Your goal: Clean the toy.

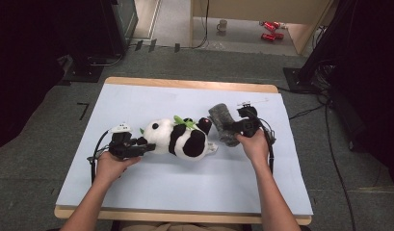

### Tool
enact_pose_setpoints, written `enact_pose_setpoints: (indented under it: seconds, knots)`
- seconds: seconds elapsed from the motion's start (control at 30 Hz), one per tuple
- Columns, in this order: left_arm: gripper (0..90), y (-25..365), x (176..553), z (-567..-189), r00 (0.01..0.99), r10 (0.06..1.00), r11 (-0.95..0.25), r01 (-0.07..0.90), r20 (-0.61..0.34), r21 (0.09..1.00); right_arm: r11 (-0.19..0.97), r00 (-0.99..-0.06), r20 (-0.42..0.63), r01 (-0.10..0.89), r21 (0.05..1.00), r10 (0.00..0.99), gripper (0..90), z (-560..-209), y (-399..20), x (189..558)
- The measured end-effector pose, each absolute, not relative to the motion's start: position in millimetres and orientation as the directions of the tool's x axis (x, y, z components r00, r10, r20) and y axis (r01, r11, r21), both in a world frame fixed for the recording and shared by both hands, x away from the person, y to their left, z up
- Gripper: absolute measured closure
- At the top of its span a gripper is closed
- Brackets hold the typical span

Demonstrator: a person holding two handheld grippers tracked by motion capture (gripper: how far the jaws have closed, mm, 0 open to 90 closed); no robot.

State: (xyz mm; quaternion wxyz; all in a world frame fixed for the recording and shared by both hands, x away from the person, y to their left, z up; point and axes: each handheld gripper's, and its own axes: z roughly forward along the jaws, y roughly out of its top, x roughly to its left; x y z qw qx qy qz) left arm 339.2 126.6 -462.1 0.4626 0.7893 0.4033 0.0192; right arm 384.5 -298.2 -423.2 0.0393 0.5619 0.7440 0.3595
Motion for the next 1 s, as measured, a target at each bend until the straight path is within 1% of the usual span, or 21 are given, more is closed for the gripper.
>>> enact_pose_setpoints:
  seconds: [0.1,0.2,0.37,0.53,0.67,0.83,1.0]
  knots:
    - [51.3,126.9,340.8,-461.8,0.679,0.647,-0.252,0.619,-0.346,0.744,0.079,-0.36,0.361,0.794,0.603,0.86,76.7,-416.5,-305.3,378.9]
    - [51.3,126.8,340.9,-461.6,0.679,0.648,-0.252,0.62,-0.347,0.743,0.083,-0.386,0.363,0.774,0.628,0.848,76.7,-406.8,-301.2,375.4]
    - [51.1,126.6,339.9,-462.3,0.679,0.65,-0.25,0.615,-0.341,0.748,0.112,-0.479,0.37,0.717,0.687,0.796,76.6,-387.6,-276.3,371.2]
    - [50.8,125.5,338.0,-462.4,0.68,0.656,-0.255,0.608,-0.327,0.752,0.152,-0.553,0.372,0.685,0.712,0.746,76.6,-379.4,-248.9,368.2]
    - [50.6,124.5,336.3,-462.7,0.68,0.661,-0.26,0.606,-0.319,0.752,0.199,-0.601,0.373,0.675,0.711,0.707,76.6,-382.7,-227.1,367.3]
    - [50.3,123.7,335.4,-463.5,0.68,0.665,-0.274,0.607,-0.309,0.746,0.239,-0.626,0.408,0.696,0.677,0.665,76.6,-397.4,-210.6,368.4]
    - [50.1,122.7,335.2,-463.7,0.68,0.664,-0.277,0.61,-0.311,0.743,0.238,-0.618,0.424,0.71,0.662,0.662,76.4,-407.7,-212.2,369.3]
